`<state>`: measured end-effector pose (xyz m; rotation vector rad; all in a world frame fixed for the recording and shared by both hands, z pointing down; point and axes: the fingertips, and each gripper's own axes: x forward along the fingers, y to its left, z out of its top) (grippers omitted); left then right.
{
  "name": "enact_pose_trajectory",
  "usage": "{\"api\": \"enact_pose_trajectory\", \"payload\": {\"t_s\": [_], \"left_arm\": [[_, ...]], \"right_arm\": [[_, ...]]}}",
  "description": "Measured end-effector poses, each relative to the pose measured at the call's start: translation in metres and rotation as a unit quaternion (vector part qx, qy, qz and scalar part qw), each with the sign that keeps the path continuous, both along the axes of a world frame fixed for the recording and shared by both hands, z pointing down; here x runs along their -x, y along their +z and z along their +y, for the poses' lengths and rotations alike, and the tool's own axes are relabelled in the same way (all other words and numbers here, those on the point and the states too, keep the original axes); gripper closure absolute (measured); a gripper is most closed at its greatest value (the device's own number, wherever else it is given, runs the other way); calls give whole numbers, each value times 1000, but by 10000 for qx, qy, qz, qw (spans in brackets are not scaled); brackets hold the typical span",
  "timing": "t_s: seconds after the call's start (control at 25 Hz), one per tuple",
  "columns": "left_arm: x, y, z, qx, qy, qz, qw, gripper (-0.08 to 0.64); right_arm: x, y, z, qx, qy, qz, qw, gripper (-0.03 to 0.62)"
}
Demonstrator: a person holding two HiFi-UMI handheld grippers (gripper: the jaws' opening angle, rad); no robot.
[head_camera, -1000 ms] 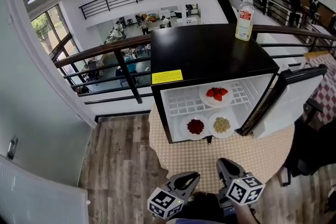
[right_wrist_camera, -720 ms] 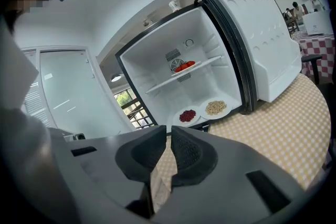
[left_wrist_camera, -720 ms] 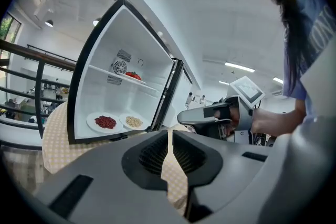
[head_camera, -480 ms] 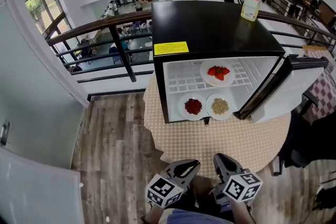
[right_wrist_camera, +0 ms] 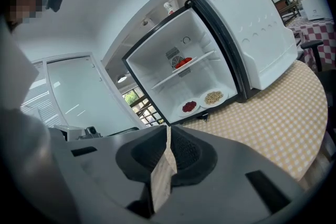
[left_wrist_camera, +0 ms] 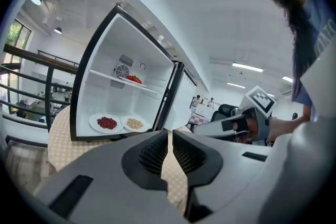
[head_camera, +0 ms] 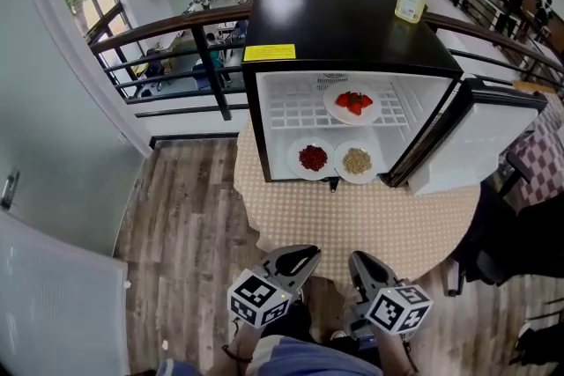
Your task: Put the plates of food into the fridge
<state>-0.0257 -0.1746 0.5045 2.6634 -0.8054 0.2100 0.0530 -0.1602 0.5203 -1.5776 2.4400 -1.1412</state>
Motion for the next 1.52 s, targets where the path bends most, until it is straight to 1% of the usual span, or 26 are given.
{"api": "enact_pose_trajectory", "payload": {"t_s": [0.28,0.48,0.64,0.8,1.0,1.32,1.52], "left_arm": [[-40,-7,51,-27,-277,-43,9996,525],[-68,-11,101,-124,-501,-62,9986,525],[-81,-10,145,-125,-759,-24,9970,525],[-89,-6,188,-138,-1025,-64,9946,524],[-92,-3,233,-102,-1264,-145,9918,525],[-89,-5,276,-98,-1474,-282,9886,525],[-87,-8,295,-149,-1453,-298,9888,525]], "right_arm": [[-56,1,63,122,-35,-30,9999,555],[-92,-2,100,8,-175,-6,9998,555],[-109,-4,131,-127,-410,59,9991,555],[-114,0,165,-169,-741,62,9971,555],[-109,1,202,-179,-1101,33,9938,555],[-97,5,239,-200,-1458,10,9891,555],[-88,2,258,-261,-1566,44,9873,555]]}}
